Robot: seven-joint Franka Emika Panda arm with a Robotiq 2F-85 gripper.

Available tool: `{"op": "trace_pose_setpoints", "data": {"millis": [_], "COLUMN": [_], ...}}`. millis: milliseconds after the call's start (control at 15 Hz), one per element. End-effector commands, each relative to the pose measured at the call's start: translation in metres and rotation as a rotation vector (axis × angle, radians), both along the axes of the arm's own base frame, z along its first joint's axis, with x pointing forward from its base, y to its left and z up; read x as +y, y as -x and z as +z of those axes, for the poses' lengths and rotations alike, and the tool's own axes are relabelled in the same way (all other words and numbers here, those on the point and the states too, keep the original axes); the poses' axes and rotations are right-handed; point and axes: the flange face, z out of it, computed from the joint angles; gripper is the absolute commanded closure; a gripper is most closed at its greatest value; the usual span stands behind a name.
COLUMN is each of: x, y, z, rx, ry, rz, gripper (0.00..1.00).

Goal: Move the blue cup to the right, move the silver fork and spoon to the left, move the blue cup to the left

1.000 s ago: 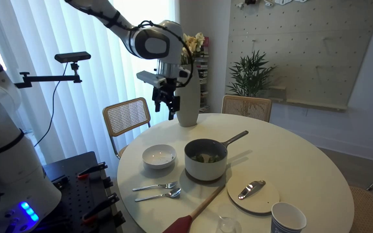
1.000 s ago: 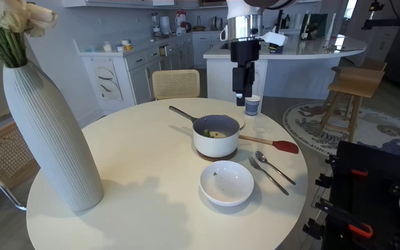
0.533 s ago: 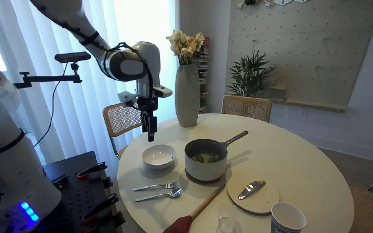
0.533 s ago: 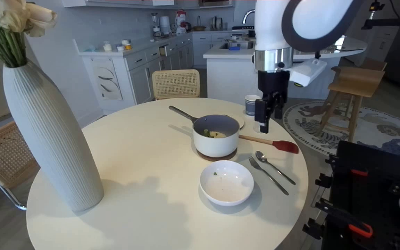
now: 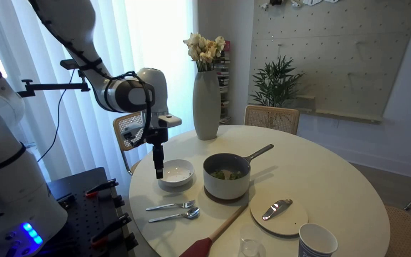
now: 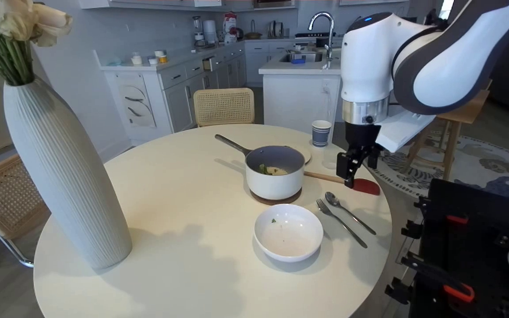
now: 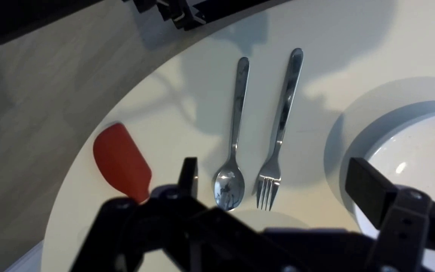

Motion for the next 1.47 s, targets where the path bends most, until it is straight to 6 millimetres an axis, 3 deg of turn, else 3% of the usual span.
{"op": "trace_pose_setpoints", "data": {"millis": [0, 333, 733, 1400], "x": [-0.014, -0.029, -0.019, -0.016], "y": [-0.004, -0.018, -0.027, -0.013], "z": [-0.026, -0.059, -0.094, -0.117], "rx": [-0.027, -0.069, -0.075, -0.058], "ry": [-0.006, -0.047, -0.084, -0.124], "rz": [-0.064, -0.117, -0.166, -0.217], "gripper": [0.00, 0.00, 0.00, 0.00]}}
